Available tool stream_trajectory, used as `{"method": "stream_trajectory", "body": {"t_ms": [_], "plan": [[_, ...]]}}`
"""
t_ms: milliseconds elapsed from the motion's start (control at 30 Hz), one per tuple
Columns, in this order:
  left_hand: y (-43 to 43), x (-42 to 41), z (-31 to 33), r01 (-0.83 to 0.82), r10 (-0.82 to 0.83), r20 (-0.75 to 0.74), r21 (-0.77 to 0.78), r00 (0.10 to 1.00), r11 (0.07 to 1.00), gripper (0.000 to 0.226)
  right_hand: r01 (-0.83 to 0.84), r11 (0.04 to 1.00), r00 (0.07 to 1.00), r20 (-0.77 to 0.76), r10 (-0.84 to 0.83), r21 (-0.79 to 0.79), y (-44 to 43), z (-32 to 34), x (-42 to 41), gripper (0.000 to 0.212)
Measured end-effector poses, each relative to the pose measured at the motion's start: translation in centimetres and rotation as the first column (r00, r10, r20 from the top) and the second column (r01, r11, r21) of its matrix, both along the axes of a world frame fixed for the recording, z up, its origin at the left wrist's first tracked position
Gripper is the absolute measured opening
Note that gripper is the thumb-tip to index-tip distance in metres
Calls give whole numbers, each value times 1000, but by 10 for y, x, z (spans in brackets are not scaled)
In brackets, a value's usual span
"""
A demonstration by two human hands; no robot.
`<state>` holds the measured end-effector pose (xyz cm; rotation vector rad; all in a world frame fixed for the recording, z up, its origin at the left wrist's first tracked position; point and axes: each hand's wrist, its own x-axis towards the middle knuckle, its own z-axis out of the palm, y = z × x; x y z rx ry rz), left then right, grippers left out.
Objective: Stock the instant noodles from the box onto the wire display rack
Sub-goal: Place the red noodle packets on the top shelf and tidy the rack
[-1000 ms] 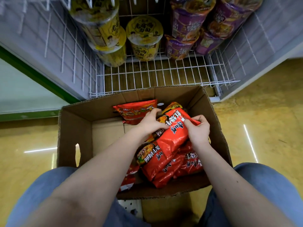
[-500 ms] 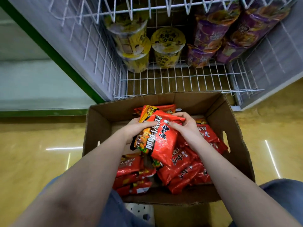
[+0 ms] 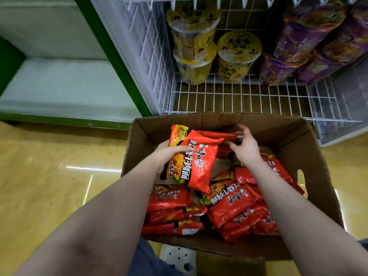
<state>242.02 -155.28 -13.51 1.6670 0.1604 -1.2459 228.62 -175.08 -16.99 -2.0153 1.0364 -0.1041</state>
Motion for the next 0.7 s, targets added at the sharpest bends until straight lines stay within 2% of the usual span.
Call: {"method": "stream_trajectory", "body": {"t_ms": [67, 200, 300, 333, 400, 533, 700], "plan": [[1, 0, -3, 9, -9, -21, 7, 1000, 1000, 63, -22, 999, 999, -45, 21, -33, 5, -4, 2, 66], [-5, -2, -3, -4, 3, -39, -22, 999, 1000, 62, -169, 977, 972, -189, 143, -129, 9, -13, -8, 31], [-13, -2, 2, -55, 47, -93, -89, 995, 994, 53, -149, 988, 987, -61, 147, -35, 15, -8, -14, 8], [-15, -2, 4, -74, 60, -123, -112, 991, 991, 52, -125, 992, 992, -14, 125, 34, 18, -2, -16, 14], [-19, -2, 8, -104, 80, -169, -140, 982, 985, 52, -34, 981, 999, 46, 26, 191, 20, 6, -19, 28], [-31, -7, 19, -97, 54, -216, -195, 975, 976, 46, 117, 916, 969, 158, -190, 385, 20, 21, -31, 30], [-48, -15, 44, -103, 26, -261, -287, 965, 952, 35, 233, 772, 837, 281, -469, 592, 20, 51, -50, 34]]}}
